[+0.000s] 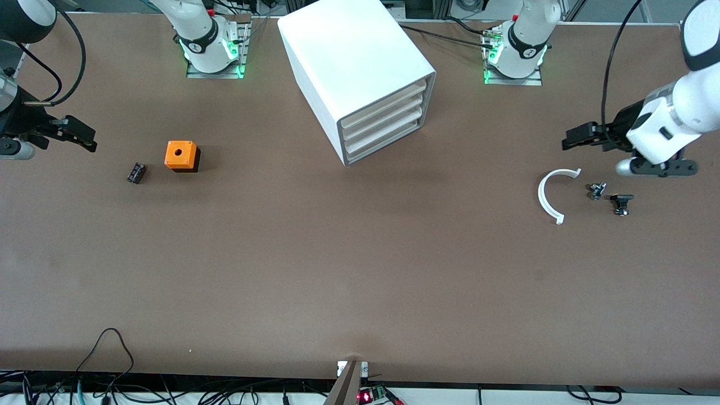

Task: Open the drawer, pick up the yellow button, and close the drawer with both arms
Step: 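Reach the left gripper to the cabinet drawer handle and grasp it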

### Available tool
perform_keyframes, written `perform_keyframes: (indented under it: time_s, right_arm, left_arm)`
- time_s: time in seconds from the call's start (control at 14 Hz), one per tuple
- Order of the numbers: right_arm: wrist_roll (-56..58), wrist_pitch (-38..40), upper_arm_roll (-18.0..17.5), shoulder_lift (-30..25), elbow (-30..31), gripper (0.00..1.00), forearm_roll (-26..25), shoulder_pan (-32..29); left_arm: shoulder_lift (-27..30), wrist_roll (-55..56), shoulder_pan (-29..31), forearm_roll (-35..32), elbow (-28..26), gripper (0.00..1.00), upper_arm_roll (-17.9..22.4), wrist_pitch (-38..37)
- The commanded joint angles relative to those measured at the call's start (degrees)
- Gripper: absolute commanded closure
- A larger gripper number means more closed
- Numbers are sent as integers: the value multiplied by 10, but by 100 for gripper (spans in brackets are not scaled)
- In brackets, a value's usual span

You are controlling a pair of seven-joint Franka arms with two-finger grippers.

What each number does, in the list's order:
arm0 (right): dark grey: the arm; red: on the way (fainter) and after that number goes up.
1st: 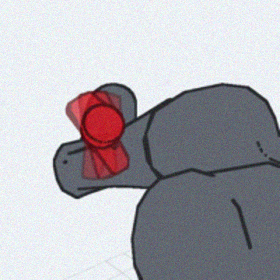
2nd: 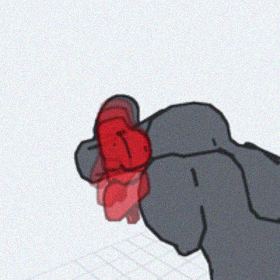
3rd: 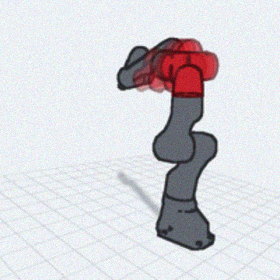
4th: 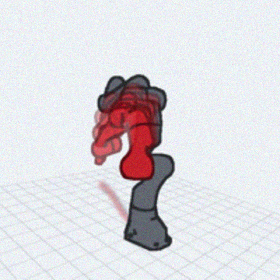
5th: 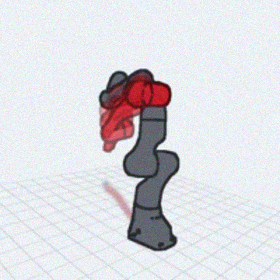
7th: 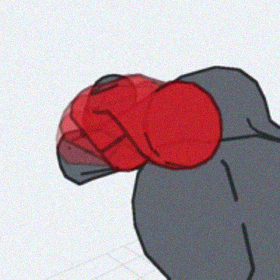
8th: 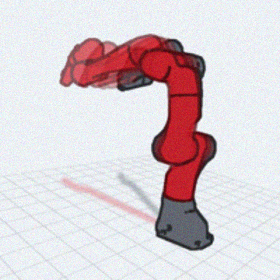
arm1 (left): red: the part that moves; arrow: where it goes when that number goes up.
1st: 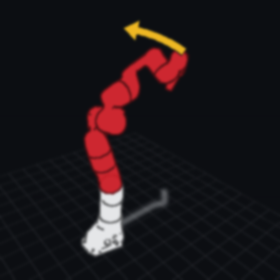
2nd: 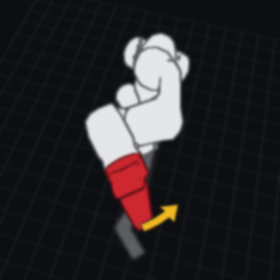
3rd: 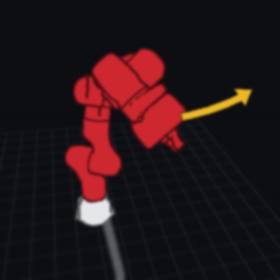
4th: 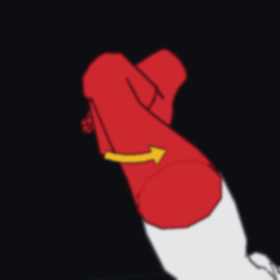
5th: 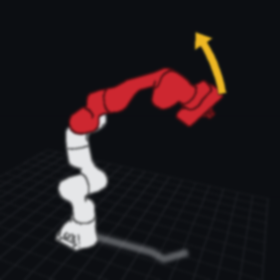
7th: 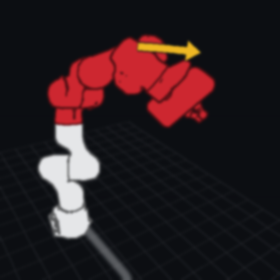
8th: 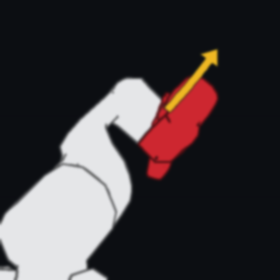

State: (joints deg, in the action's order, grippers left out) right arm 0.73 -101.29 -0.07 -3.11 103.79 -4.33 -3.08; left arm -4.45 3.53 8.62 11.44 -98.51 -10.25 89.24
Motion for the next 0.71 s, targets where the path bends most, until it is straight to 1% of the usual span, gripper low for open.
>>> perform_keyframes:
  time_s: [0.0, 0.07, 0.14, 0.29, 0.36, 0.43, 0.57, 0.64]
  right_arm:
    - [9, 10, -1, 4, -12, 0, 12, 0]
    - [10, 10, -1, 5, -12, 0, 12, 0]
    - [9, 11, -1, 4, -12, 0, 12, -1]
    - [9, 10, -1, 4, -12, 0, 12, 0]
    - [8, 10, -1, 4, -12, 0, 12, 0]
    - [5, 9, -1, 4, -11, 0, 12, 0]
    - [4, 7, -2, 4, -12, 0, 12, 0]
    - [3, 7, -10, 4, -12, 0, 12, 1]
  left_arm:
    - [-62, -16, -2, 48, -4, 0, 0, -31]
    - [-77, -19, -3, 90, -26, 0, -1, -36]
    - [-90, -46, -3, 143, -63, 0, -6, -35]
    - [-121, -133, -5, 234, -125, 0, -16, -26]
    - [-131, -170, -12, 274, -156, 0, -27, -7]
    - [-137, -198, -17, 309, -195, 0, -42, 14]
    - [-144, -243, -23, 377, -253, 0, -91, 47]
    - [-144, -251, -23, 407, -275, 0, -117, 62]
